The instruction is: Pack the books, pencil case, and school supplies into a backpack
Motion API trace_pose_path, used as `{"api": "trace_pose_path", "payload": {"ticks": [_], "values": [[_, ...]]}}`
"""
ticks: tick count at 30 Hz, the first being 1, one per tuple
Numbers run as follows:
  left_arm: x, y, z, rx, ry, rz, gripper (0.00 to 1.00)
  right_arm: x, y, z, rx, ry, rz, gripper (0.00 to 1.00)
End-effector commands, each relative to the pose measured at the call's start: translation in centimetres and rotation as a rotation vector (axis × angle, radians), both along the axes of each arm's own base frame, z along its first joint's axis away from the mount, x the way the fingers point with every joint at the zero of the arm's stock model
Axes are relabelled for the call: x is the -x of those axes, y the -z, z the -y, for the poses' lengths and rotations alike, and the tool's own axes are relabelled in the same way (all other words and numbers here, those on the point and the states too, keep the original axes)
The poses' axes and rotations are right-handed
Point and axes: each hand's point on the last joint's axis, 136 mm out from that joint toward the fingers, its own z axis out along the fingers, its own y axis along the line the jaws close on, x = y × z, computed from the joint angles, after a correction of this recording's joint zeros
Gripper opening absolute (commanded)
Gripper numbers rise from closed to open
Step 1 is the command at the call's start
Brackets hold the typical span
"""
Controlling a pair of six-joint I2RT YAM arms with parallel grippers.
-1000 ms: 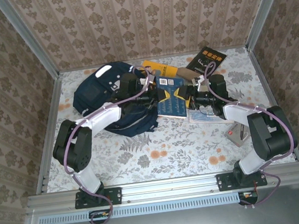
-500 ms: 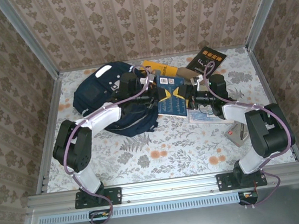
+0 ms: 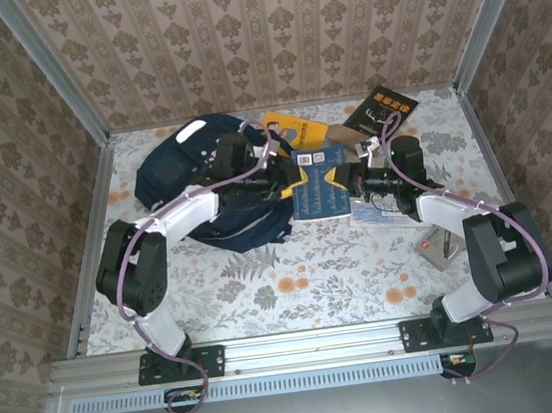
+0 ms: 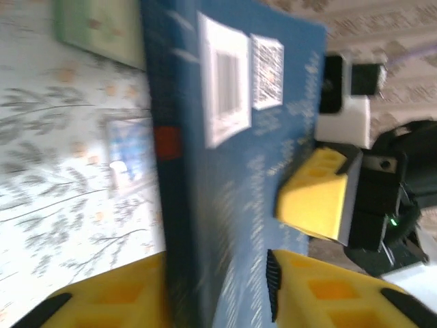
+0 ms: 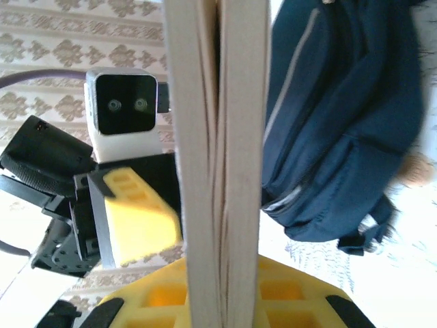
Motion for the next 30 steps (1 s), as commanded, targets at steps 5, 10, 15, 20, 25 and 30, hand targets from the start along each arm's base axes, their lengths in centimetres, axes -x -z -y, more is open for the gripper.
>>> {"api": "trace_pose_path", "payload": {"ticks": [5,10,15,20,25,30], "values": [[-3.6,2.9,-9.3,-0.389,-0.08,0.183,0.48,0.4,0.6,1.5,0.116,0.066,0.002,0.0],[-5.3,6.6,-12.6,-0.705,-0.007,0.307,0.48,0.5,1.2,1.7,0.125,0.082,-0.017,0.0],[-6.3,8.6,-12.7,-0.832,0.071,0.391,0.48,1.0,0.8,1.9,0.129,0.094,-0.011,0.0],[-6.3,10.1,-12.3,-0.969,0.136,0.466,0.5,1.1,1.0,2.0,0.132,0.103,-0.018,0.0],[-5.7,11.9,-12.0,-1.042,0.218,0.486,0.51,1.2,1.0,2.0,0.127,0.107,-0.022,0.0],[-5.3,12.8,-12.1,-1.153,0.278,0.545,0.5,1.2,1.1,2.0,0.126,0.113,-0.027,0.0]]}}
